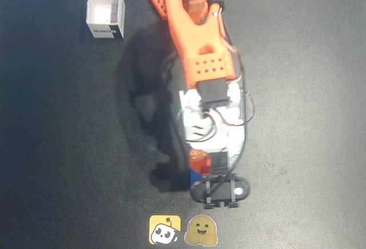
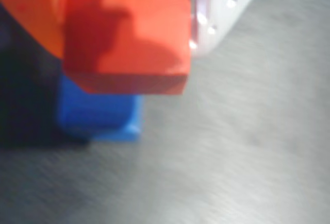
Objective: Put the red cube on top of the blue cube.
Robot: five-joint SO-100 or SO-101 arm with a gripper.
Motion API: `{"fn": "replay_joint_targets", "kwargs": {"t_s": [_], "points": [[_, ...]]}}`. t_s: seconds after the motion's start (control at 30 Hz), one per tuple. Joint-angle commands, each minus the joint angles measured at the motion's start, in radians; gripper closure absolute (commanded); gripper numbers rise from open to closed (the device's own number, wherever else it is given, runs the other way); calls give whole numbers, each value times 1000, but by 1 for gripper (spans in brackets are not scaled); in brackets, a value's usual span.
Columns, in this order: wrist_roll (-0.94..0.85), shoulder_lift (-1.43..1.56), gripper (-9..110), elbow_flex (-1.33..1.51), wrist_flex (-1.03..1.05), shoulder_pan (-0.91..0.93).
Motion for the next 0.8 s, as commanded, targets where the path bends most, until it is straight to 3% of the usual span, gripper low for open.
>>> {"fn": "replay_joint_targets", "kwargs": {"t_s": [0.0, 0.77], "points": [[-12, 91, 95, 2, 5, 25], [-12, 64, 95, -11, -28, 44]]}}
